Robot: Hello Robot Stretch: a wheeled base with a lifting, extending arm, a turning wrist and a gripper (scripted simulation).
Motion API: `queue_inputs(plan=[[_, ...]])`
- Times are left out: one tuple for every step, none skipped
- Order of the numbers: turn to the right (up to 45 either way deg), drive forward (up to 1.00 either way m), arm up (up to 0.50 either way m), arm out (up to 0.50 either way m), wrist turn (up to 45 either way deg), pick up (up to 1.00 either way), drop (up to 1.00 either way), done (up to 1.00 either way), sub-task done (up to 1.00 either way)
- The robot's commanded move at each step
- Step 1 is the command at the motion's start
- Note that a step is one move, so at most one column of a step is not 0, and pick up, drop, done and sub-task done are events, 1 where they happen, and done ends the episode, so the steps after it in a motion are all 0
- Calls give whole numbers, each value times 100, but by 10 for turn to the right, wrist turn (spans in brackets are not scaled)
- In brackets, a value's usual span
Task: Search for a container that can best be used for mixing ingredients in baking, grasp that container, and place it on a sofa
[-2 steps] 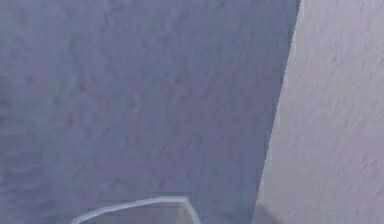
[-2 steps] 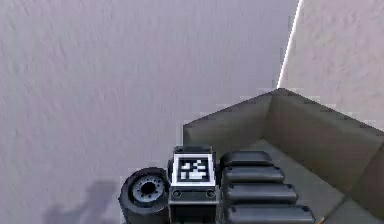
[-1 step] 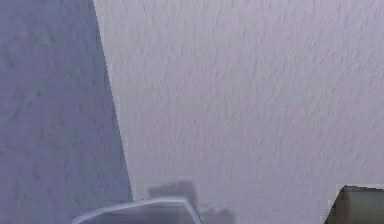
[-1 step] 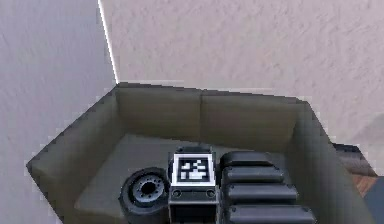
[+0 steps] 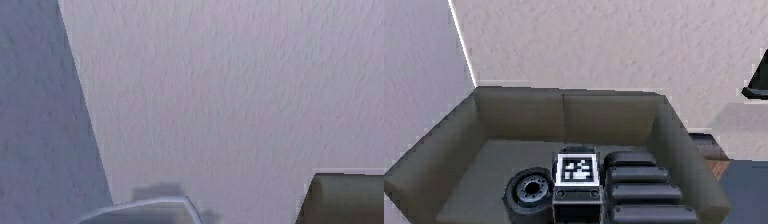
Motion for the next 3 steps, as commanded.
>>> queue_inputs(plan=[[0,0,0,48,0,0,0,0,0],[0,0,0,0,450,0,0,0,0],[0,0,0,0,450,0,0,0,0]])
